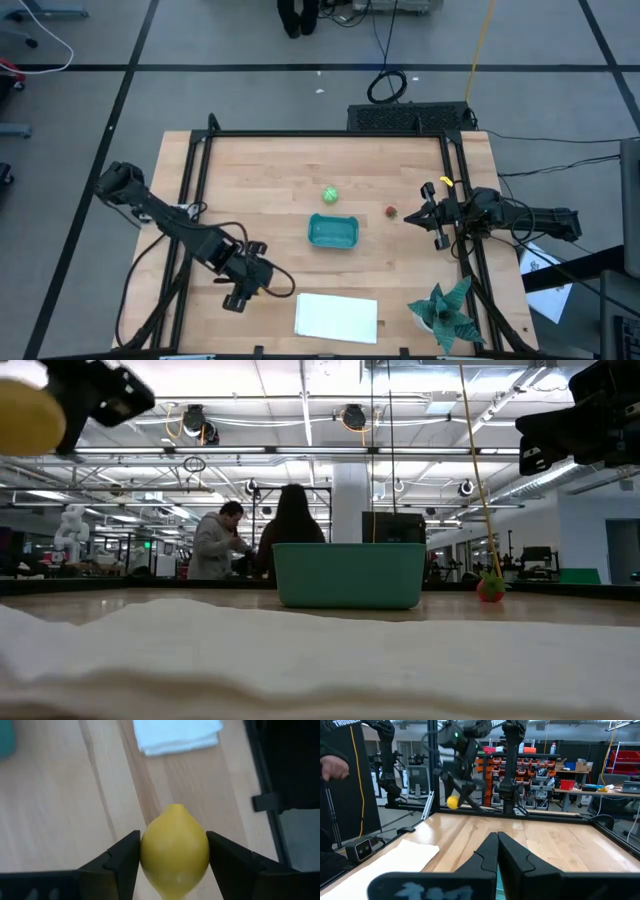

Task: Pick and placing Produce into tupperware
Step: Put the yellow lemon into the blue bin

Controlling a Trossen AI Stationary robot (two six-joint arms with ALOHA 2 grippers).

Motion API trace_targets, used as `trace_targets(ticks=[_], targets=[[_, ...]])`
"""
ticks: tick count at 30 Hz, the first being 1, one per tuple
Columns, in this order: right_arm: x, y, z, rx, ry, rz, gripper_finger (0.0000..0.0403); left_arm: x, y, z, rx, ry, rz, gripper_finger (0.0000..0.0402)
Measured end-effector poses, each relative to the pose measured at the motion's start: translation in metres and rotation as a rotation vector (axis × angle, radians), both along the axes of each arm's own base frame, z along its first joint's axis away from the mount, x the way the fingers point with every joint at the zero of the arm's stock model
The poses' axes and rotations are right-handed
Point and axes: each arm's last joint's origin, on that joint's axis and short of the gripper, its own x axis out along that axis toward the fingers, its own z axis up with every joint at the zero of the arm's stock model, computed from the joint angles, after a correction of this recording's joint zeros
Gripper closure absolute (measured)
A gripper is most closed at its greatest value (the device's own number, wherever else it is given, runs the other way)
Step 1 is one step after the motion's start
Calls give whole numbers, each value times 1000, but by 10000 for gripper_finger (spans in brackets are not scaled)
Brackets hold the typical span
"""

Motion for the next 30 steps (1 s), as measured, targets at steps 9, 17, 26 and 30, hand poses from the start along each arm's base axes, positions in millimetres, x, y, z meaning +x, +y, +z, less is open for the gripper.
trace_targets(ticks=[9, 17, 26, 30], targets=[[0, 0, 0, 0, 0, 0, 403, 2, 7, 36, 39, 14, -1, 190], [0, 0, 1, 0, -6, 0, 403, 4, 23, 51, 79, 17, 28, 190], [0, 0, 1, 0, -6, 0, 403, -6, 53, 77, 69, -103, 97, 190], [0, 0, 1, 0, -6, -1, 403, -14, 68, 87, 62, -122, 143, 190]])
